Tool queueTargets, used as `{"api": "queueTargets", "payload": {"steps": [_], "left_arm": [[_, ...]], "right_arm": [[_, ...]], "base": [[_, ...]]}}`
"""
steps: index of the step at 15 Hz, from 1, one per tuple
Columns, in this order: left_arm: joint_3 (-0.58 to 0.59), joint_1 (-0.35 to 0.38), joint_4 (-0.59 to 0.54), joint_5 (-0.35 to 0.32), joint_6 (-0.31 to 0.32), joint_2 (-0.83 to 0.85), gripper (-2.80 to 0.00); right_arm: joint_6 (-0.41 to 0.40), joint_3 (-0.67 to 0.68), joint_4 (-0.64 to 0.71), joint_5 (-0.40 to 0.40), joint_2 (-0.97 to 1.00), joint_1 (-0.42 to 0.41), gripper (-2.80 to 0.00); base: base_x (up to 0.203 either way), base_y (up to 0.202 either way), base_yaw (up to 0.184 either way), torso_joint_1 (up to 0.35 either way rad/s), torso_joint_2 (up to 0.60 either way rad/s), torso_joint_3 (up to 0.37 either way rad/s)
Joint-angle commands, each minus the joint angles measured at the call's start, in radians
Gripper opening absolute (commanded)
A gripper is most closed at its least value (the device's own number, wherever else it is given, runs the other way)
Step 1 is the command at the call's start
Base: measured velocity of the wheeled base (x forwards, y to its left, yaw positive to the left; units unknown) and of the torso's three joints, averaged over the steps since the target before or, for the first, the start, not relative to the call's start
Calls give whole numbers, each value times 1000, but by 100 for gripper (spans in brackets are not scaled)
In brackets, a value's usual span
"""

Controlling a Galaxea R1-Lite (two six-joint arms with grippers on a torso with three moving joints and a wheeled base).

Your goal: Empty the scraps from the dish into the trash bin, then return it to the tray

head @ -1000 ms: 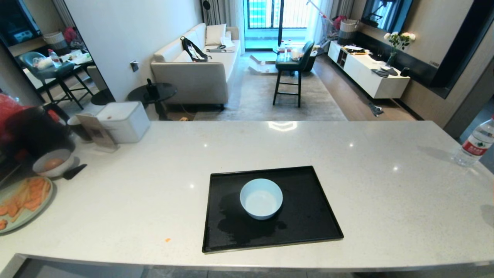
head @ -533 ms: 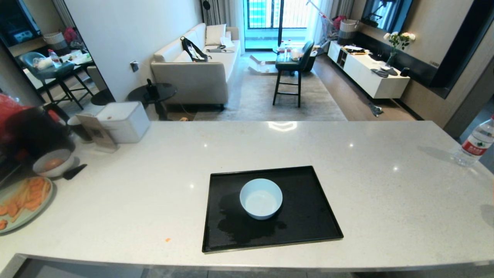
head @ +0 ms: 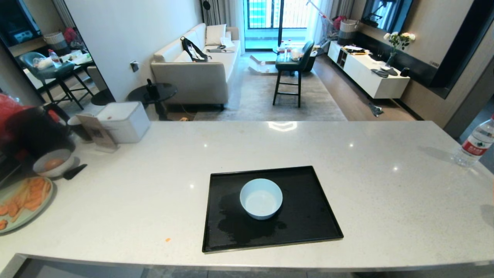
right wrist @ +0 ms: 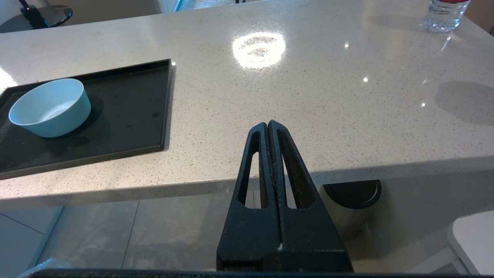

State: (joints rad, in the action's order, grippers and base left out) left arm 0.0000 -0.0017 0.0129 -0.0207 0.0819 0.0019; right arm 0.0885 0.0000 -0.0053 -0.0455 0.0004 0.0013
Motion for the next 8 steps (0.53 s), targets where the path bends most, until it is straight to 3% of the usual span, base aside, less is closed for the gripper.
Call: {"api": "queueTargets", "payload": {"steps": [1,3,5,8], "left_arm": [[0,0,1,-13,12,0,-280],[0,0,1,-17,18,0,-280],[-1,0,2,-33,87,0,-280],[0,0,4,-38,93,-2,-280]], "right_arm": [[0,0,-1,0,0,0,-280],[0,0,-1,0,0,0,-280],[0,0,-1,0,0,0,-280],[0,0,-1,0,0,0,-280]], "base": [[0,0,0,0,0,0],[0,0,0,0,0,0],[0,0,0,0,0,0],[0,0,0,0,0,0]]}}
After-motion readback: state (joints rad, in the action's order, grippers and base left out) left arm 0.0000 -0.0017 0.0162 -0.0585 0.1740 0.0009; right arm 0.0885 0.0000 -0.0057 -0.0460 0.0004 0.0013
